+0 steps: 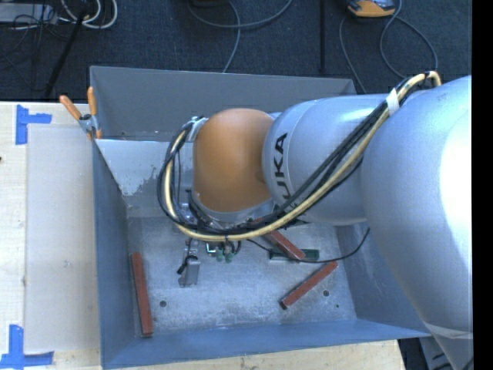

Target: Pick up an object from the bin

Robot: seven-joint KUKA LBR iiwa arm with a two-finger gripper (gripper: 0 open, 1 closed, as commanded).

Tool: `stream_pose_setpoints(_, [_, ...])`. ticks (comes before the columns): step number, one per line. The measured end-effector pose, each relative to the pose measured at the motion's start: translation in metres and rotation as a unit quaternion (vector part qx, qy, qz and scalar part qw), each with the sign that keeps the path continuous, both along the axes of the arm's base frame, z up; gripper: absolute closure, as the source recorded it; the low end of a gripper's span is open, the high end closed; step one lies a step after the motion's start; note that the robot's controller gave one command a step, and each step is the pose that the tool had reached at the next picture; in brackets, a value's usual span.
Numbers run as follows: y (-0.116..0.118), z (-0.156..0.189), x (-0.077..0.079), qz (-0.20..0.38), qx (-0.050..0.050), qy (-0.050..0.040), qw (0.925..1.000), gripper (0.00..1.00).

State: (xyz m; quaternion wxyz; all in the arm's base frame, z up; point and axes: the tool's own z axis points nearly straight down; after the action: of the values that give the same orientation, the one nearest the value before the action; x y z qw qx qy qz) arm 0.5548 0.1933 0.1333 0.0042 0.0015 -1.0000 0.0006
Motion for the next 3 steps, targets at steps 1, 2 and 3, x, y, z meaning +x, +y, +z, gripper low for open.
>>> stream_pose_setpoints(1, [-0.107, -0.066, -0.002, 0.063, -0.001, -0.0007, 0.998, 0.0])
stream_pose_setpoints(2, [-0.162, -0.028, -0.006, 0.149, 0.001, -0.0047, 0.9888, 0.0])
stream_pose_setpoints(3, [-0.239, -0.058, -0.031, 0.118, 0.001, -0.0026, 0.993, 0.0])
